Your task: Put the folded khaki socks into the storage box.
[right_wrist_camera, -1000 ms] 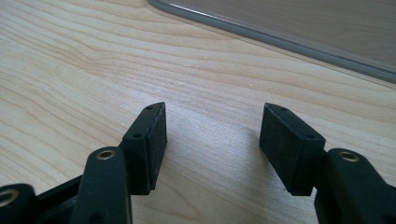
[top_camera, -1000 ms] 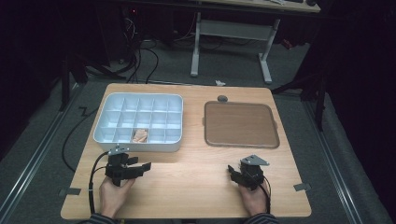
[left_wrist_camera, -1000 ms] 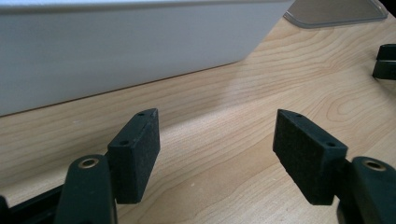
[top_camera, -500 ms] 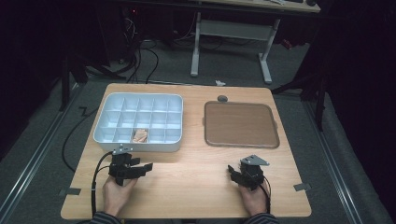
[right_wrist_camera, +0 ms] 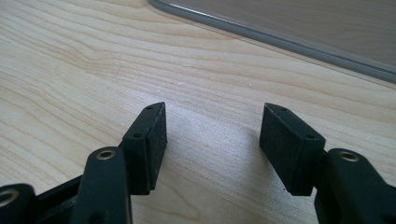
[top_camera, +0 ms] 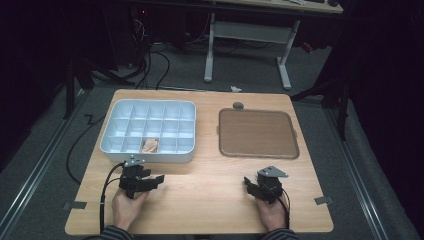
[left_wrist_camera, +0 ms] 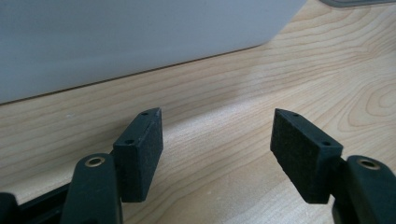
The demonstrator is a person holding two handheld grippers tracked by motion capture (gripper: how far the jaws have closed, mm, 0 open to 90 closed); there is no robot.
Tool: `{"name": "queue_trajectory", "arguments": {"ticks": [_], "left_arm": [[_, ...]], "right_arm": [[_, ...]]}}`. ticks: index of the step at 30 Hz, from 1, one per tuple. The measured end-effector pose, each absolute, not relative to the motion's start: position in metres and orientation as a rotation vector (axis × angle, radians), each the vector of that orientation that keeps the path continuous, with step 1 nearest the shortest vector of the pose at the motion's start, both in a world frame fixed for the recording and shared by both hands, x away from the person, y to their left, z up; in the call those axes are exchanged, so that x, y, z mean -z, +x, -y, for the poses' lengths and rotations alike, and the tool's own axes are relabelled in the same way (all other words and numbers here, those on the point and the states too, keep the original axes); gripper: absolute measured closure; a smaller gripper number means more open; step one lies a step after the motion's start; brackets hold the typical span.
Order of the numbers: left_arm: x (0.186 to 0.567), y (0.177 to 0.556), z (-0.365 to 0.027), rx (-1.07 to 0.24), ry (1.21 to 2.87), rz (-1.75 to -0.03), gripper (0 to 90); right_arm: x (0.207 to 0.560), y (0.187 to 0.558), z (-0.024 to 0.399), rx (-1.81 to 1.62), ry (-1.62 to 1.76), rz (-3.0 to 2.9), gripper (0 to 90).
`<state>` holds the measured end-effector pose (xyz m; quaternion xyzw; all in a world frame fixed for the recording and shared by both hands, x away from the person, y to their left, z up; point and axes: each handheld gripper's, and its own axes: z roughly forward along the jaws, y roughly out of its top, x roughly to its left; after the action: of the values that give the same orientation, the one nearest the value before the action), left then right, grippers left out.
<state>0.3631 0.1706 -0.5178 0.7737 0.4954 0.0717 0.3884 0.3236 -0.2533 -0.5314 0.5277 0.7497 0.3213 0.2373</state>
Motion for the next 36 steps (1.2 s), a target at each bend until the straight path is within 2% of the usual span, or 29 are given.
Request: {"name": "queue_trajectory", "arguments": {"ticks": [9,21,30,36], "left_arm": [[0.523,0.365,-0.166,-0.215,1.99,-1.258,34.9],[0.528,0.365,-0.16,-0.321,2.02,-1.229,35.0],[0.536,0.357,-0.148,-0.488,2.064,-1.147,29.3],[0.537,0.356,-0.147,-0.493,2.059,-1.151,26.7]], "right_arm": [[0.531,0.324,0.253,-0.88,1.446,-2.055,41.5],[0.531,0.324,0.253,-0.88,1.447,-2.055,41.5],[0.531,0.324,0.253,-0.88,1.447,-2.054,41.4],[0.531,0.324,0.253,-0.88,1.447,-2.054,41.4]]}}
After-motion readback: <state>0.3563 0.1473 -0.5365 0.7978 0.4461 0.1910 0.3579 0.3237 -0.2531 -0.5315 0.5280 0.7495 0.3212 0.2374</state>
